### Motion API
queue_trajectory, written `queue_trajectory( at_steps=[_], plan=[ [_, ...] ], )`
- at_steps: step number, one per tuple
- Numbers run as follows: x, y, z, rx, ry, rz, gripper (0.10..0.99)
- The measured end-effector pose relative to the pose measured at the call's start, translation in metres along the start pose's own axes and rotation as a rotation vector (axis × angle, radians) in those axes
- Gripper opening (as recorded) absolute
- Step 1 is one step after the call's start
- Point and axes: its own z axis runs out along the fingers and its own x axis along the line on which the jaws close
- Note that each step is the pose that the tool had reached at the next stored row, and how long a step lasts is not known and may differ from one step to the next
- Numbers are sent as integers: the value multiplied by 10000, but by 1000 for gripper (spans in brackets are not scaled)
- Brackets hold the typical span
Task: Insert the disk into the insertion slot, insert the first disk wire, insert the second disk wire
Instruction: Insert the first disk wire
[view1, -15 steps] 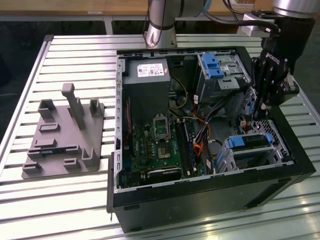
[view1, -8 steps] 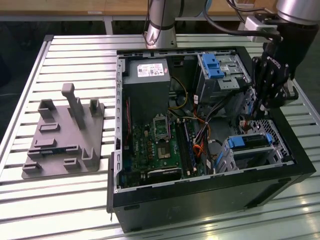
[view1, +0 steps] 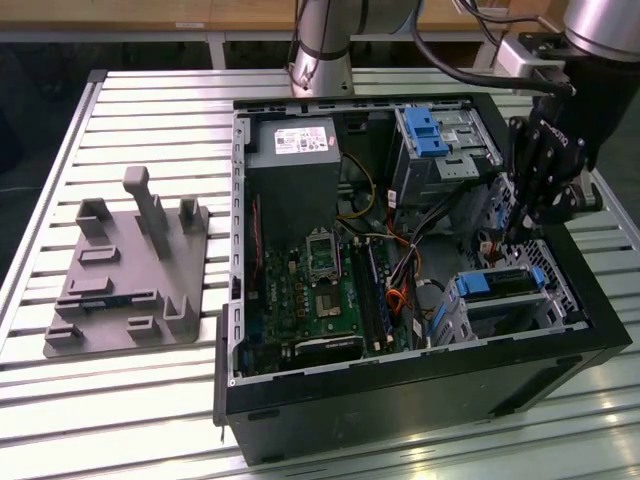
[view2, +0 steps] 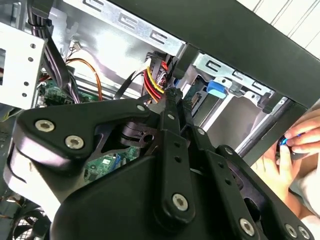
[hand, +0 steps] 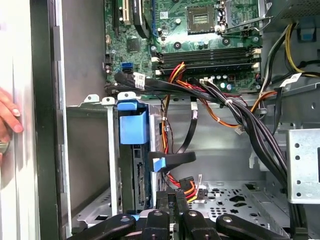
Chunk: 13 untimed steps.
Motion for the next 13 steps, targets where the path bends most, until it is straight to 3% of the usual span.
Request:
queue_trajectory(
  at_steps=[4, 11, 13],
  plan=[
    [43, 13, -15, -12, -360, -4, 173],
    [82, 65, -28, 28, -553, -112, 173],
    [94, 64, -26, 54, -791, -114, 173]
  ],
)
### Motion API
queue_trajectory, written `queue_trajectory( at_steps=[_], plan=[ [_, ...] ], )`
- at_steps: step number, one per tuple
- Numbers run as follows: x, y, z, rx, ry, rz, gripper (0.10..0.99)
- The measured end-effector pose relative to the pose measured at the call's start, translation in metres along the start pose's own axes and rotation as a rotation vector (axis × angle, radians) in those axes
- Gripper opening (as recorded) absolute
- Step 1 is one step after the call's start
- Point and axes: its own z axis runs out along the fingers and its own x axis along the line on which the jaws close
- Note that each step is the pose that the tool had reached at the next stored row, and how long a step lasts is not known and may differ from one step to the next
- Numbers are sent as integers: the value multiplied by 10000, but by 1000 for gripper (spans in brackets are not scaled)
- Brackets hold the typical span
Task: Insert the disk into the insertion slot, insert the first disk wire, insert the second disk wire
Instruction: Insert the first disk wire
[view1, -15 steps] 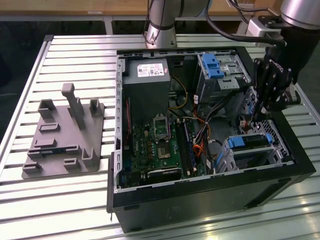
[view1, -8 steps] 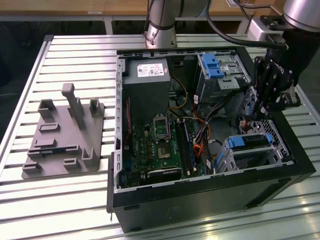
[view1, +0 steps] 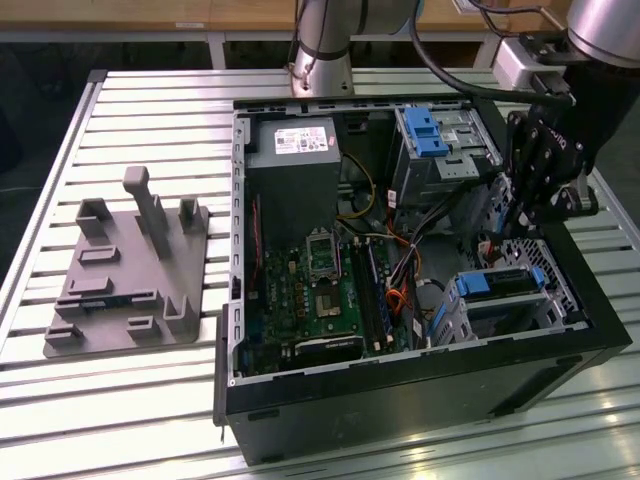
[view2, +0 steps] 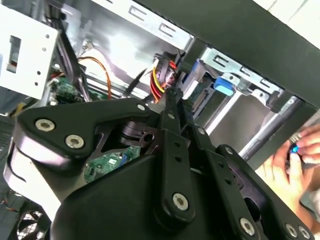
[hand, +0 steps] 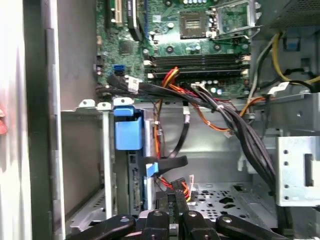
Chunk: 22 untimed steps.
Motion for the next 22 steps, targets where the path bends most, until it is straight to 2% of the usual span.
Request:
queue_trajectory(
  at_steps=[2, 3, 8, 9, 11, 12, 14, 22],
  plan=[
    [13, 0, 0, 16, -294, 0, 173],
    [22, 0, 1, 25, -401, 0, 173],
    [75, -2, 3, 44, -683, 0, 173],
    [82, -2, 3, 45, -785, 1, 173],
    [97, -2, 4, 42, -1048, 3, 173],
    [106, -2, 5, 40, -1145, 3, 173],
    [130, -3, 6, 39, -1196, 5, 173],
    [155, -4, 7, 39, -1198, -63, 173]
  ],
)
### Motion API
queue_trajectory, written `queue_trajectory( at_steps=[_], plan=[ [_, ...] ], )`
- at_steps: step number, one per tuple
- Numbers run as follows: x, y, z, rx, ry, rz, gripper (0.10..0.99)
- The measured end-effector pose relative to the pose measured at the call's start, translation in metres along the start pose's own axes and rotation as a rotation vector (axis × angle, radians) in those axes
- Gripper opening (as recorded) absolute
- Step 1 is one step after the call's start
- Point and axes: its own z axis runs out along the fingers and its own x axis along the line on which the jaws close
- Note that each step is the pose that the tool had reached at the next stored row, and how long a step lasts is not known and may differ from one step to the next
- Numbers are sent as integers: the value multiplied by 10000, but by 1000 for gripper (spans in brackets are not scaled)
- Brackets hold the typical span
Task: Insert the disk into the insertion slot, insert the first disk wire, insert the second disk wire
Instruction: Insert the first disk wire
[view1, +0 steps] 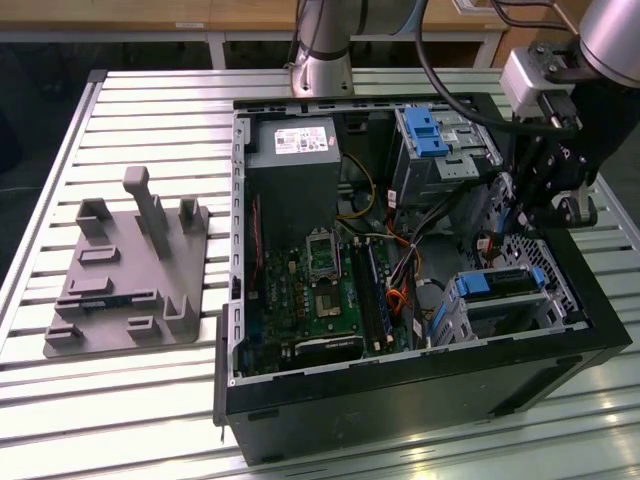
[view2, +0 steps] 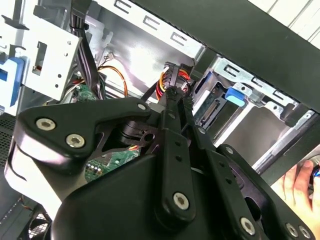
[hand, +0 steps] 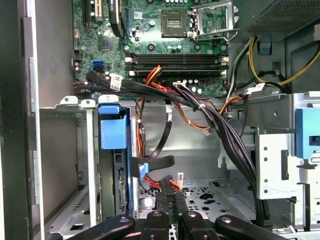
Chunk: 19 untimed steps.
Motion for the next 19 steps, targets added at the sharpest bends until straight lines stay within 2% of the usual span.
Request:
queue_trajectory(
  at_steps=[4, 6, 11, 16, 19],
  plan=[
    [36, -1, -3, -7, 7, -95, 173],
    [46, -1, -5, -9, 41, -143, 173],
    [73, -1, -10, -10, 235, -183, 173],
    [77, -1, -10, -6, 240, -180, 173],
    [108, -6, -12, -5, 239, -160, 173]
  ],
)
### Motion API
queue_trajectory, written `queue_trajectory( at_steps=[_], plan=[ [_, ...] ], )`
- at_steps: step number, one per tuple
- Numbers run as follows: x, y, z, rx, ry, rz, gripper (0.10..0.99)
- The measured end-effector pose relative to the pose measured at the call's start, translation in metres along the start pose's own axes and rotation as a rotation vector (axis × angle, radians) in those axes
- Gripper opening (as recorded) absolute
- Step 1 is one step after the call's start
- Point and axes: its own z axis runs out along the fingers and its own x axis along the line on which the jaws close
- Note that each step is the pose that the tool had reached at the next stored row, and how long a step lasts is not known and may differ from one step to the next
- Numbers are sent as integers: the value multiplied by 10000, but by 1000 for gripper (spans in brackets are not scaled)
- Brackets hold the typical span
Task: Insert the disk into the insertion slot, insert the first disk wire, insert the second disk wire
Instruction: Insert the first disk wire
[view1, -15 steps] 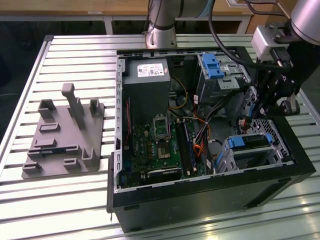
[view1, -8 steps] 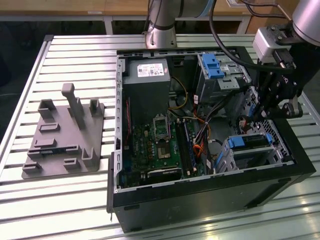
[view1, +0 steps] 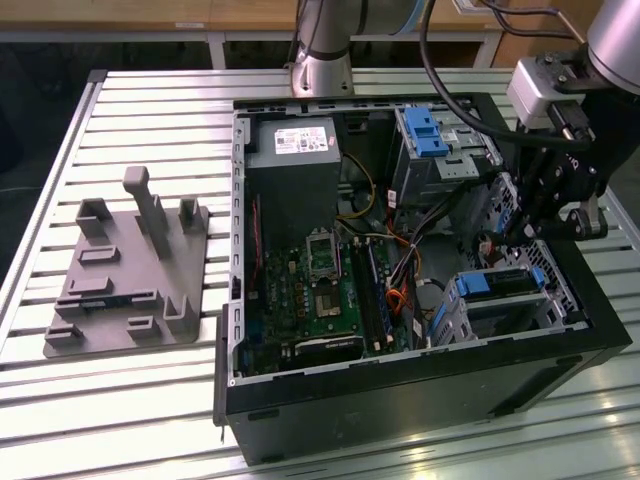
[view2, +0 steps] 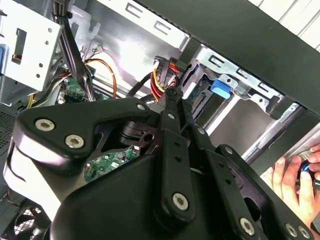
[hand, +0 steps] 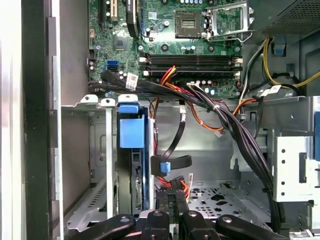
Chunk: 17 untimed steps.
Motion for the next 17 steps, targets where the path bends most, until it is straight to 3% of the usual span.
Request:
queue_trajectory(
  at_steps=[5, 17],
  plan=[
    [86, -9, -4, 1, 5, 6, 173],
    [198, -8, 34, 2, 7, 29, 173]
  ],
)
